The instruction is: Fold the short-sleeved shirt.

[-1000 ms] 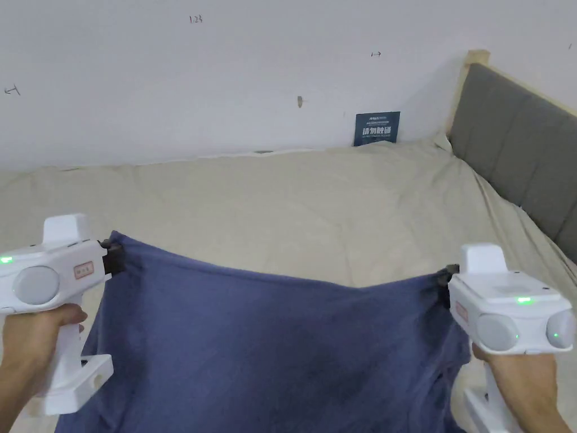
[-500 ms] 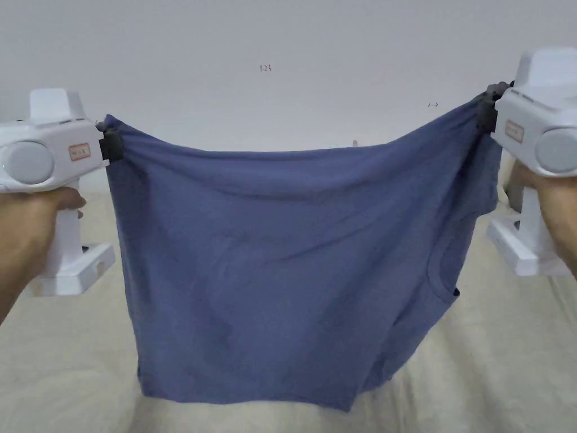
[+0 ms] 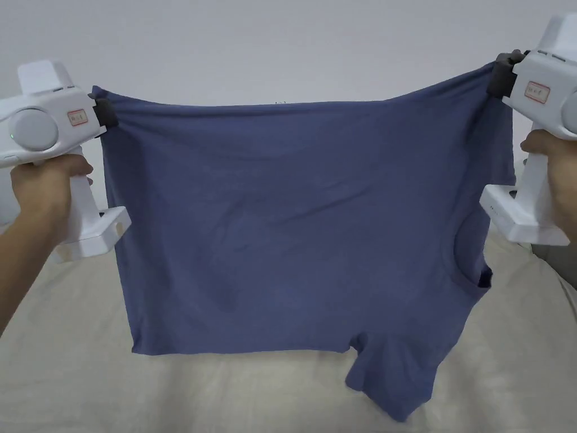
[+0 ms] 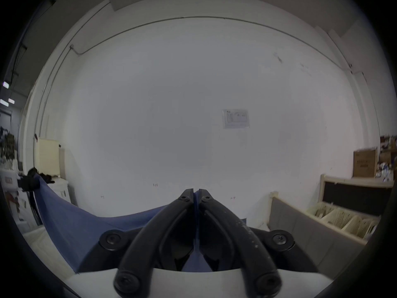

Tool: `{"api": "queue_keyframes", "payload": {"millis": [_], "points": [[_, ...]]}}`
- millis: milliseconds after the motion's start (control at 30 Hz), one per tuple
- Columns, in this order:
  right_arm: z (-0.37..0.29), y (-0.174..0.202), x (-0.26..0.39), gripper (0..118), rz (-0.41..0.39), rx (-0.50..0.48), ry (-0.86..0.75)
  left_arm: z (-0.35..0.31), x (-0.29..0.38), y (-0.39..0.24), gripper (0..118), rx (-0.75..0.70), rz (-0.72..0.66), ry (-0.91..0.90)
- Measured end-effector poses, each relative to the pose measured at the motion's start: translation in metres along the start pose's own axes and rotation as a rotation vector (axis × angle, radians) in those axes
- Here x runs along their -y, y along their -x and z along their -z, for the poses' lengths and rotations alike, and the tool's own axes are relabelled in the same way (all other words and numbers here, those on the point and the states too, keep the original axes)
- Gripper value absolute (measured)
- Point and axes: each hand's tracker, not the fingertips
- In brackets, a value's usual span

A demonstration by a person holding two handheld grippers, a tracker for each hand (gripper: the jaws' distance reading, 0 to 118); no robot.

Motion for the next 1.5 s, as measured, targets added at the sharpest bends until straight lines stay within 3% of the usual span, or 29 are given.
{"api": "queue_keyframes", "payload": {"millis": [167,467,733,1133,1500], "points": [[0.023,-0.001,0.064,5,-0.014,-0.014,0.083,0.035,0.060,0.014,4,0.003,-0.064,0.067],[0.015,-0.013,0.209,5,0.017,-0.007,0.339,0.033,0.197,0.037,4,-0.001,0.003,0.255],[-0.076,-0.025,0.288,5,0.041,-0.005,0.480,-0.052,0.274,0.056,4,0.004,0.104,0.402],[-0.260,-0.043,0.340,5,0.112,0.011,0.657,-0.216,0.351,0.106,4,-0.059,0.213,0.627],[-0.346,-0.043,0.417,5,0.053,0.075,0.977,-0.300,0.405,0.128,4,-0.121,0.277,0.810]]}}
